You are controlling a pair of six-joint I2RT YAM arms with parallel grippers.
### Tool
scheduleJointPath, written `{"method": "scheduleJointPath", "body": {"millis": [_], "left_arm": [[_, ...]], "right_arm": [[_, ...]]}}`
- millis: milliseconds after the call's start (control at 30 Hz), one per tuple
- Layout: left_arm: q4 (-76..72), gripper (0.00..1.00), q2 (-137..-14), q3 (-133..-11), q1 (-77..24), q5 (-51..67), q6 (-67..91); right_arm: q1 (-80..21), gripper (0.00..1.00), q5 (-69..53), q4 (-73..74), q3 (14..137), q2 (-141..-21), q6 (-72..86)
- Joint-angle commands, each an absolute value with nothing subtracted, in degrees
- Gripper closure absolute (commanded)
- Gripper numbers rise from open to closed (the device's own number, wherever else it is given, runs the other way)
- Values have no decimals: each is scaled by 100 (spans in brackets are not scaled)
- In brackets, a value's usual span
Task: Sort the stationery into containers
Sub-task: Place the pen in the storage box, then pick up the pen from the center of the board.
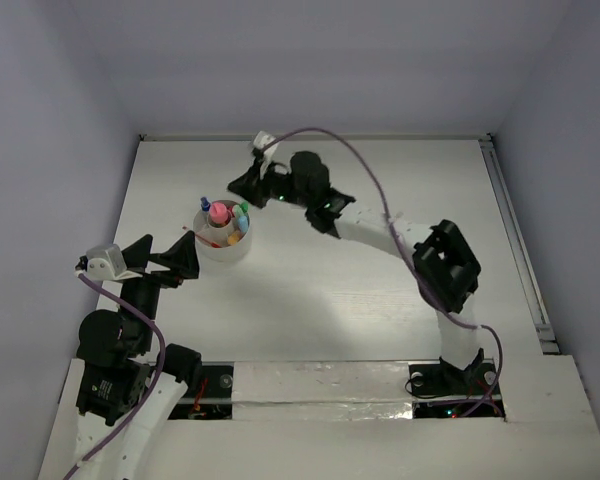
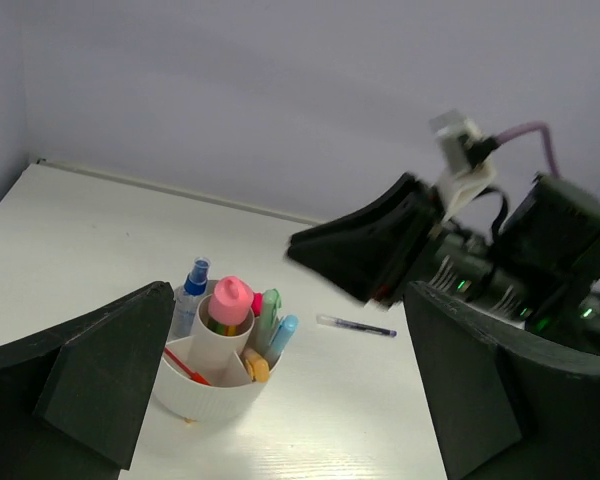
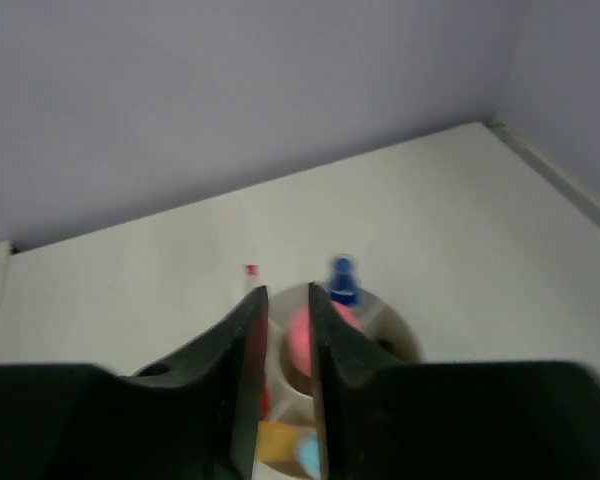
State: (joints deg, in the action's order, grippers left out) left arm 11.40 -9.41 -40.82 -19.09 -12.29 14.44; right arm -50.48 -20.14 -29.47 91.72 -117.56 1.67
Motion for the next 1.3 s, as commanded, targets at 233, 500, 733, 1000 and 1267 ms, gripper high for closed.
{"method": "scheduleJointPath", "body": {"millis": [233, 500, 733, 1000, 1267], "left_arm": [[817, 1, -896, -4060, -1881, -1063, 1441], [800, 1, -984, -4052, -1881, -1046, 1433], [800, 1, -1037, -4052, -1828, -1055, 1433], [791, 1, -1063, -4061, -1775, -1046, 1433], [773, 1, -1028, -4052, -1775, -1020, 1424]], "right_arm": [[-2795, 98, -2840, 2657, 11292, -12066, -1027], [-2795, 49, -1581, 4280, 12963, -13376, -2003], [-2795, 30, -2074, 4736, 13306, -13947, -2259], [-2900, 35, -1600, 4790, 13684, -14642, -2531], [-3234, 42, -1345, 4773, 13931, -15002, -2698]]}}
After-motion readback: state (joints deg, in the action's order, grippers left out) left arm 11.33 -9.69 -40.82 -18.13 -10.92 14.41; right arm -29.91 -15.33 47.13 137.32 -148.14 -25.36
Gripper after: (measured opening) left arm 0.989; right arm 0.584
